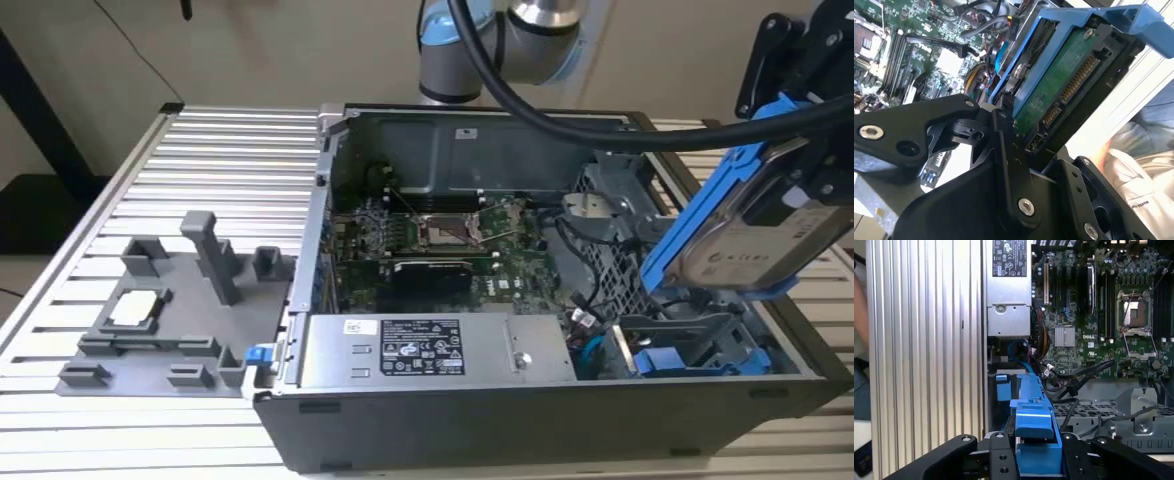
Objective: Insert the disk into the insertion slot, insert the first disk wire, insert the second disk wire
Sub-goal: 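Insert the disk into the insertion slot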
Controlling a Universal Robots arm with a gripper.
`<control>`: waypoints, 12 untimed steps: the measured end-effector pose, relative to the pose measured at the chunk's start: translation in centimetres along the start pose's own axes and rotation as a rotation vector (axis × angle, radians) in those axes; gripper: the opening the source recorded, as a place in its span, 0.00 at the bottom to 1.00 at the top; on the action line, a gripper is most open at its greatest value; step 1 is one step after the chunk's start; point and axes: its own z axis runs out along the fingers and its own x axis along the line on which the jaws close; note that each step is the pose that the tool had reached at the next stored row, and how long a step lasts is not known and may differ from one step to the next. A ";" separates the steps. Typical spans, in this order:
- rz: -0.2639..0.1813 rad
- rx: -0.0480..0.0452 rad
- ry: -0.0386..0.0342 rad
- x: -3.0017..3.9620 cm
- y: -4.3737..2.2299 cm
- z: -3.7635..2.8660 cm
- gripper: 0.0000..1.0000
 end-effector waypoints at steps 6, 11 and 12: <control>0.000 0.0007 0.0001 0.00 -0.02 0.38 0.33; 0.000 0.0013 -0.0001 0.01 -0.03 0.95 0.33; 0.000 0.0013 -0.0001 0.01 -0.04 1.06 0.33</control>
